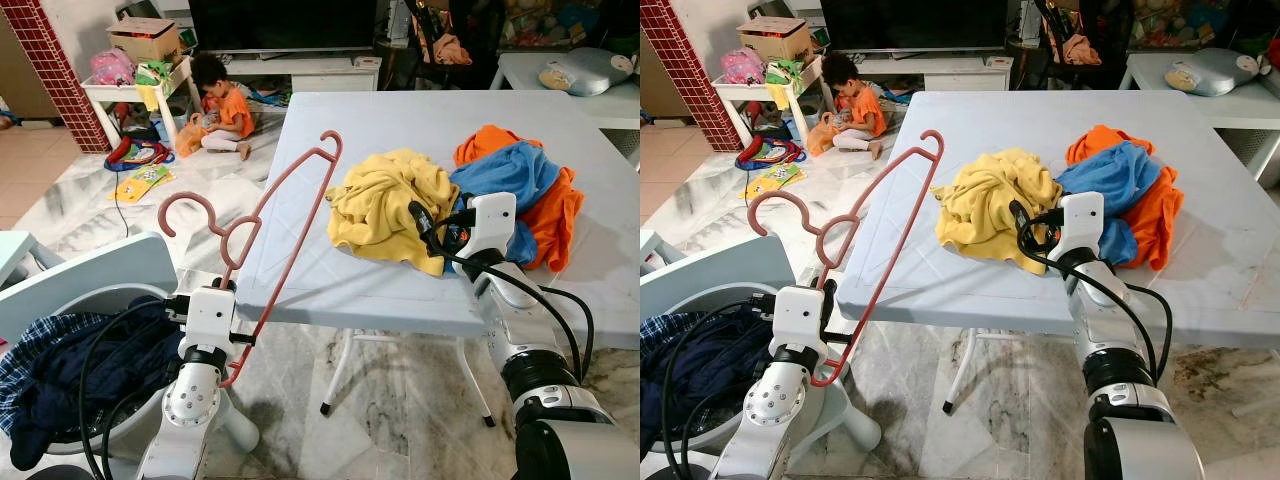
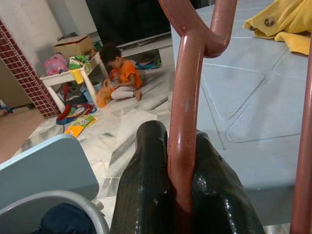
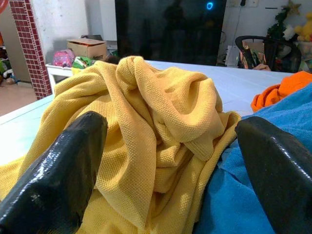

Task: Hang hanger

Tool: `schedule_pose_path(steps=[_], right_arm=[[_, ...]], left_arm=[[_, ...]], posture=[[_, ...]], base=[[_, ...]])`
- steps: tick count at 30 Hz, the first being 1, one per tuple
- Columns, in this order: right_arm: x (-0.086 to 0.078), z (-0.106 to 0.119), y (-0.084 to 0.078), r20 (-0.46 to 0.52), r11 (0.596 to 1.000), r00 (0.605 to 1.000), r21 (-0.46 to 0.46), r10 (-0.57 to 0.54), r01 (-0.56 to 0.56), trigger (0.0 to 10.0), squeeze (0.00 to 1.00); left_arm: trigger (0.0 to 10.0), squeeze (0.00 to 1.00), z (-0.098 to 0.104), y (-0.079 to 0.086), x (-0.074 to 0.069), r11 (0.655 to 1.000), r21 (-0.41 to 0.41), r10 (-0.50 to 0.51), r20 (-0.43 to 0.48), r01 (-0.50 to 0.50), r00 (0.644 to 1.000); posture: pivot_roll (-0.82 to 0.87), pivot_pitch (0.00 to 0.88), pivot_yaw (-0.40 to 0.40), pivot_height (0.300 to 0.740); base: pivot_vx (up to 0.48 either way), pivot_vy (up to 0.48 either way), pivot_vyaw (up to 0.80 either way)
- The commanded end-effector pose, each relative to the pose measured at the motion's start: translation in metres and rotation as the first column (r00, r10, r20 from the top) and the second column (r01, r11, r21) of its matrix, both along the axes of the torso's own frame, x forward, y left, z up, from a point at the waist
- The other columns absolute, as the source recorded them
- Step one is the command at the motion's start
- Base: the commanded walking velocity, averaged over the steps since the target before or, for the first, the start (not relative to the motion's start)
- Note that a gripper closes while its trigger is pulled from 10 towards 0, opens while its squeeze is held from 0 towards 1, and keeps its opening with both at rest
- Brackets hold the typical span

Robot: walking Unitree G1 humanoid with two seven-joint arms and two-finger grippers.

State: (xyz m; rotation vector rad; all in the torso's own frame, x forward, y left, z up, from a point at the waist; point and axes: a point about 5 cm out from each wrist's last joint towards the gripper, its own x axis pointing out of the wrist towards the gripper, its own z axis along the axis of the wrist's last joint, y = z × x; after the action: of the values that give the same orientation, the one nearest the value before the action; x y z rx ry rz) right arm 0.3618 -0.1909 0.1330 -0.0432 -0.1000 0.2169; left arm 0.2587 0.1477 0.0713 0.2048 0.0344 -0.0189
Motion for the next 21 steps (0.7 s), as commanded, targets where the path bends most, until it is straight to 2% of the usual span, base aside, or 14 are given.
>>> schedule_pose_path(steps=[1,2,3,12,17,21], right_arm=[[0.0,0.004,0.002,0.015,1.0,1.0,-0.005,0.005,-0.005,10.0,0.53],[0.0,0.004,0.002,0.013,1.0,1.0,-0.005,0.007,-0.007,10.0,0.2],[0.0,0.004,0.003,0.012,1.0,1.0,-0.006,0.009,-0.009,10.0,0.0],[-0.002,-0.002,0.004,-0.011,1.0,1.0,-0.018,0.016,-0.016,10.0,0.0],[-0.005,-0.012,0.005,-0.064,0.997,0.997,-0.059,0.035,-0.039,10.0,0.0],[-0.005,-0.012,0.003,-0.068,0.998,0.997,-0.053,0.029,-0.033,10.0,0.0]], left_arm=[[10.0,0.0,0.004,0.001,0.003,1.0,0.008,-0.001,0.016,0.0,1.0],[10.0,0.0,0.003,0.0,0.002,1.0,0.007,-0.001,0.015,0.001,1.0],[10.0,0.0,0.003,0.0,0.002,1.0,0.006,-0.002,0.015,0.002,1.0],[10.0,0.0,0.003,0.0,0.002,1.0,0.005,-0.003,0.013,0.003,1.0],[10.0,0.0,0.003,-0.001,0.002,1.0,0.003,-0.004,0.015,0.004,1.0],[10.0,0.0,0.003,0.0,0.002,1.0,0.003,-0.004,0.015,0.004,1.0]], posture=[[0.0,0.0,0.034,0.74],[0.0,0.0,0.033,0.74],[0.0,0.0,0.033,0.74],[0.0,0.0,0.032,0.74],[0.0,0.0,0.031,0.74],[0.0,0.0,0.033,0.74]], base=[[0.0,0.0,0.0],[0.0,0.0,0.0],[0.0,0.0,0.0],[0.0,0.0,0.0],[0.0,0.0,0.0],[-0.261,0.0,0.0]])
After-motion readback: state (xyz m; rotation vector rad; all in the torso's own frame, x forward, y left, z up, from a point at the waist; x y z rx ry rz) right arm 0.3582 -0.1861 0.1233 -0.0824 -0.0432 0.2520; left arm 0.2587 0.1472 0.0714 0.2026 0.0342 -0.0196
